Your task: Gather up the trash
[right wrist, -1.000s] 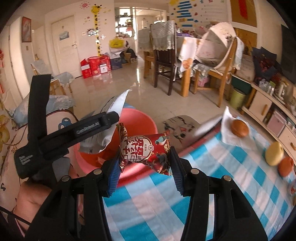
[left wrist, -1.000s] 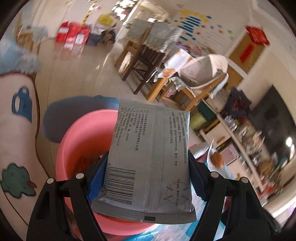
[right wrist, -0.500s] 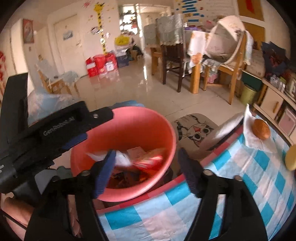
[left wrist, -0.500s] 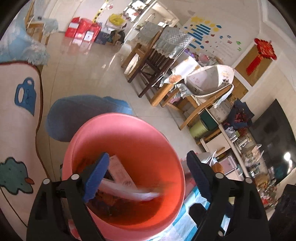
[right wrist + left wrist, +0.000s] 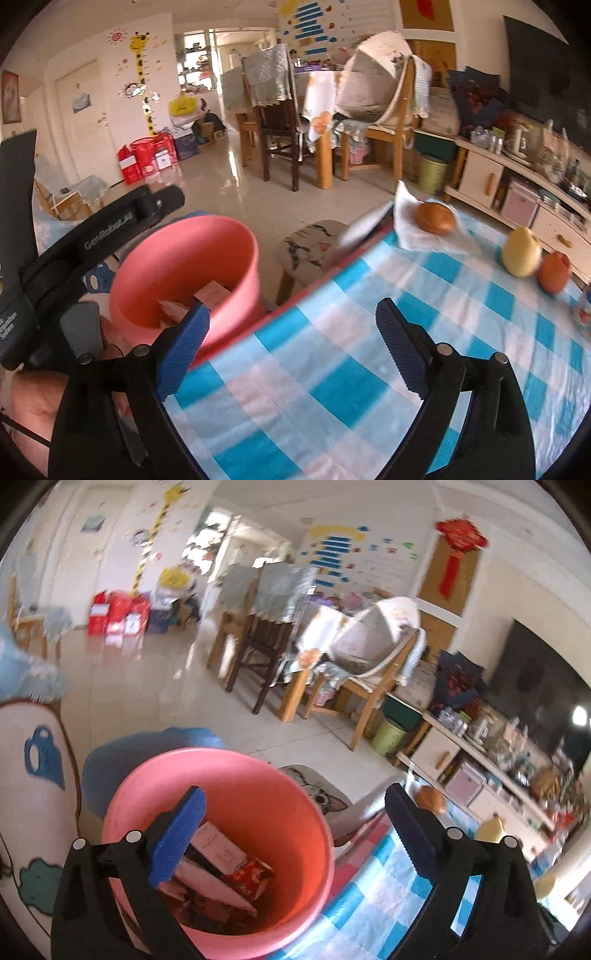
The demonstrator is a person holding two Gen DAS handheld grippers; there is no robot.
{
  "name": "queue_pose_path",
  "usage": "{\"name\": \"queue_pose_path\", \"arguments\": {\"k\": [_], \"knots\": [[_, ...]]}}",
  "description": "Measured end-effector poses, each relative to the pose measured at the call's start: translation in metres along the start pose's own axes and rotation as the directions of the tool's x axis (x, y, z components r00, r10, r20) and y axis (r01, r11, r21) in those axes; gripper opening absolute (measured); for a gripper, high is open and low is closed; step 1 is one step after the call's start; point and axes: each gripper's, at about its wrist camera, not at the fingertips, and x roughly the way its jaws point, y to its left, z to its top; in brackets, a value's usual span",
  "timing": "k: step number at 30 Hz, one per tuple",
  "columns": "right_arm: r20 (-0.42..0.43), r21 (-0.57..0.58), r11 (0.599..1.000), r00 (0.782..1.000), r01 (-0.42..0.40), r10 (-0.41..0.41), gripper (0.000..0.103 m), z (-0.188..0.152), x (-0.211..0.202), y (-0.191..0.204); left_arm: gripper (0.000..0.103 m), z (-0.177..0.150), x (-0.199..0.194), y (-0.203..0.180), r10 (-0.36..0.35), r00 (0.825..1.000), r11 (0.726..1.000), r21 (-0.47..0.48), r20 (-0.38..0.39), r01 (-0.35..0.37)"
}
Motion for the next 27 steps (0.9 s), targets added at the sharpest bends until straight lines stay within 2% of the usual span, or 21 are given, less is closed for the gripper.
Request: {"name": "queue_pose_path", "arguments": {"k": [3,12,19,27], "knots": [[0.005,0.021,0.999,0.999,0.034,-0.034,0.093,-0.009,-0.016,-0.012,0.097,-0.002,-0.008,-0.019,-0.031,0.999,0.997,0.078,0.021,0.029],[0.031,0.096,0.988,0.992,0.122,-0.126,0.093,-0.035,-0.065,-0.049,0.098,-0.01,-0.035,-0.055,-0.119,0.991,0.982,0.155,0.066,0.108],[0.064,0.153,0.963,0.971,0.22,-0.232,0.093,-0.056,-0.115,-0.082,0.098,-0.025,-0.058,-0.086,-0.18,0.982,0.957,0.24,0.05,0.163],[0.115,0.227,0.926,0.936,0.301,-0.333,0.094,-0.08,-0.172,-0.121,0.098,-0.05,-0.093,-0.128,-0.238,0.971,0.91,0.346,-0.013,0.228]]}}
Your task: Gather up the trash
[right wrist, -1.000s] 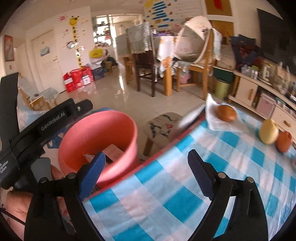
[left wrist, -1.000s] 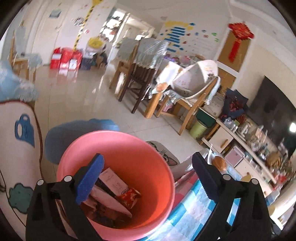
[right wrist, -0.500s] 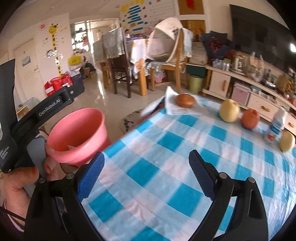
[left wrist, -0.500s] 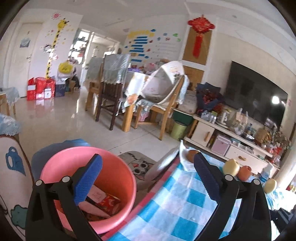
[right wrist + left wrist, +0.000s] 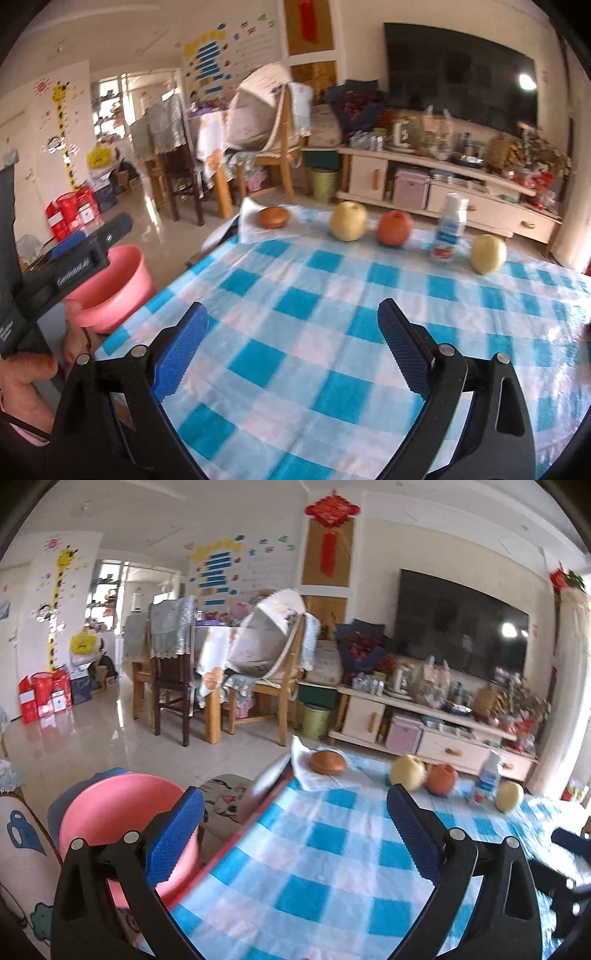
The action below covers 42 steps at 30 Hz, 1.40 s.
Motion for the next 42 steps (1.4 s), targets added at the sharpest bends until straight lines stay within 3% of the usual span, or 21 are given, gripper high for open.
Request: {"name": "queue_pose_path", "arguments": {"k": [9,23,31,42], "knots": [[0.082,0.05,0.993,0.991,0.103,-0.107,0.094,-0.007,-0.041,-0.062,0.098,-0.002,-0.038,-0.055,-0.079,0.997,0.995,0.058,0.002,0.079],[0.186,0.1,0.95,0.933,0.294,-0.308,0.095,-0.017,-0.086,-0.131,0.098,-0.005,-0.078,-0.129,-0.138,0.99,0.984,0.113,-0.022,0.14],[0.208,0.127,0.93,0.907,0.346,-0.366,0.095,-0.024,-0.098,-0.155,0.098,-0.003,-0.096,-0.166,-0.153,0.988,0.973,0.174,-0.004,0.151],[0.224,0.156,0.918,0.892,0.366,-0.393,0.096,-0.03,-0.106,-0.169,0.098,-0.002,-0.105,-0.185,-0.156,0.988,0.969,0.195,-0.005,0.154]]}}
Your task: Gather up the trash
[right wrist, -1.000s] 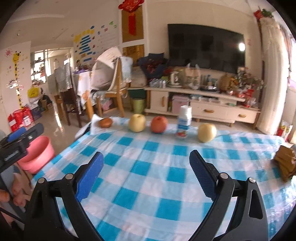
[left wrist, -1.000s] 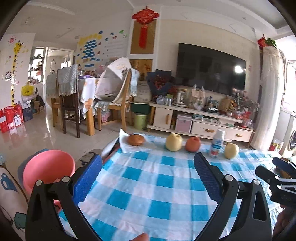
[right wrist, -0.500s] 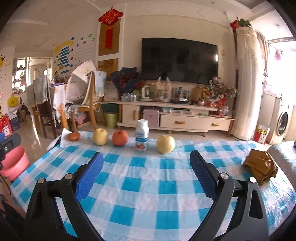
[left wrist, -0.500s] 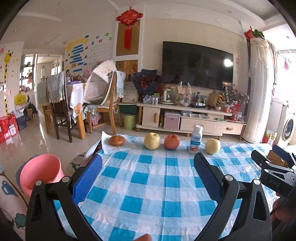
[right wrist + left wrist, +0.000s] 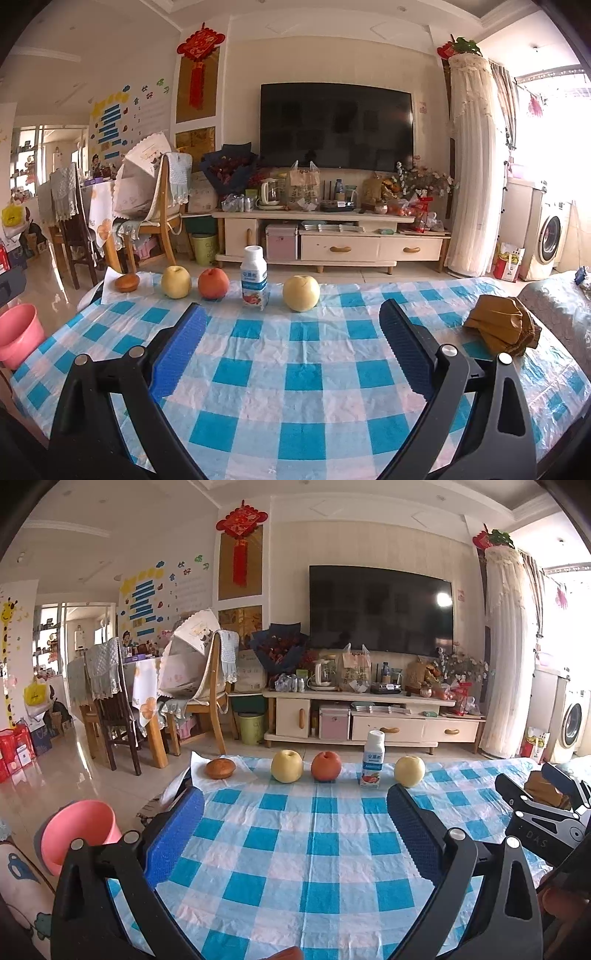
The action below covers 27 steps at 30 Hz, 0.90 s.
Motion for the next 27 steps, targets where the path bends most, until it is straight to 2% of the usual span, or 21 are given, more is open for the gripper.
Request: {"name": "queue_pose_path", "arguments": {"k": [17,23,27], "knots": [[-0.036,-0.005,1.0,0.999,-0.029,0.028,0.096,-0.006,0.018,0.002,0.098,-0.014,0.037,-0.002,0.023,0.997,1.0,0.01,-0.068,-0.023],[-0.07,-0.009,0.999,0.996,-0.047,0.047,0.096,-0.011,0.029,0.008,0.098,-0.024,0.055,-0.003,0.023,0.996,1.0,0.012,-0.086,-0.023],[-0.114,-0.002,0.998,0.992,-0.061,0.06,0.096,-0.019,0.041,0.011,0.098,-0.032,0.072,-0.003,0.003,0.992,1.0,0.01,-0.127,-0.002]]}}
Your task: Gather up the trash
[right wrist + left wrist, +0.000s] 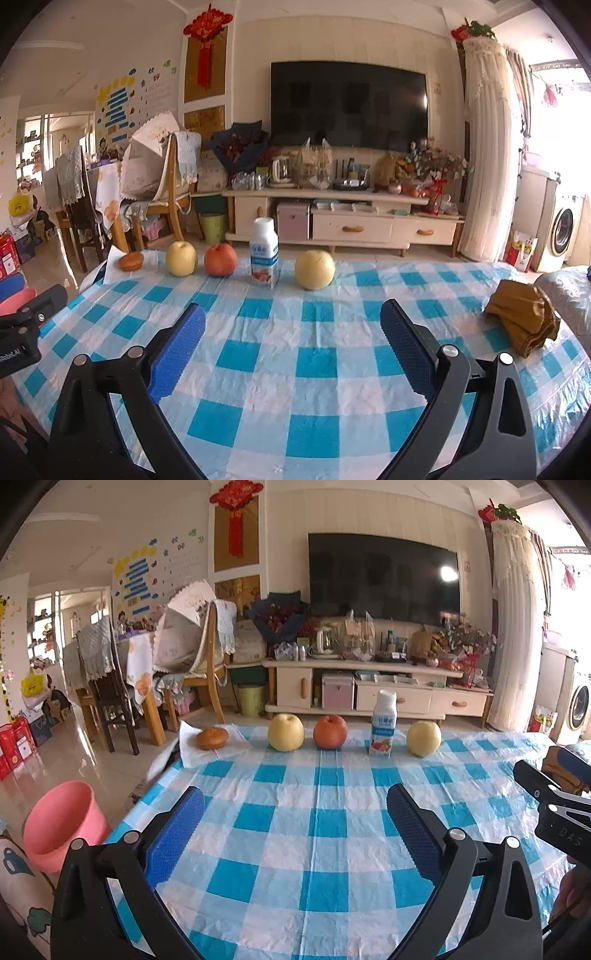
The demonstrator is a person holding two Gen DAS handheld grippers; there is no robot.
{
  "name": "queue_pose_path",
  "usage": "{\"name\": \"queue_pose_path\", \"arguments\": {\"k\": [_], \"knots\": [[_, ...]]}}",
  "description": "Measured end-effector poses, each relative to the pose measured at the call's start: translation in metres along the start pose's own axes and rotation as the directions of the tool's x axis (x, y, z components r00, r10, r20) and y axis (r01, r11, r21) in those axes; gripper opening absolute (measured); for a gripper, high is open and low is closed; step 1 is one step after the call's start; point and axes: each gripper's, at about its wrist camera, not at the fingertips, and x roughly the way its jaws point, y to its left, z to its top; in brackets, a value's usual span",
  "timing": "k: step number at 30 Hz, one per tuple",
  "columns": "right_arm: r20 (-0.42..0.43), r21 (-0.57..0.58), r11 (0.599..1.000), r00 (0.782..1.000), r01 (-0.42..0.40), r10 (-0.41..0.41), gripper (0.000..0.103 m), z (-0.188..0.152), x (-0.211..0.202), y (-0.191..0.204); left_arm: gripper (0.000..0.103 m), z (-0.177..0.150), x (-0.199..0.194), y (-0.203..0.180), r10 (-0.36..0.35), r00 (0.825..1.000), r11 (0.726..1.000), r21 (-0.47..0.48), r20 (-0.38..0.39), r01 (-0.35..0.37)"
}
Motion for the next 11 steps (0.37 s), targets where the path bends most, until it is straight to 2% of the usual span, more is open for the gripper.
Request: {"name": "queue_pose_path", "arguments": {"k": [4,7,10,11], "knots": [[-0.066,0.01,1.0,0.998,-0.012,0.013,0.097,-0.007,0.018,0.001,0.098,-0.007,0.031,0.003,-0.03,0.995,0.999,-0.015,-0.09,0.028],[-0.131,0.024,1.0,0.991,-0.015,0.018,0.099,-0.014,0.035,0.0,0.098,-0.018,0.069,0.01,-0.068,0.975,0.997,-0.054,-0.21,0.058],[-0.219,0.044,0.999,0.975,-0.016,0.026,0.099,-0.023,0.059,0.0,0.098,-0.037,0.118,0.015,-0.096,0.926,0.994,-0.082,-0.365,0.07],[-0.254,0.055,0.998,0.967,-0.015,0.029,0.099,-0.027,0.068,0.0,0.098,-0.045,0.134,0.016,-0.093,0.903,0.994,-0.092,-0.42,0.06]]}}
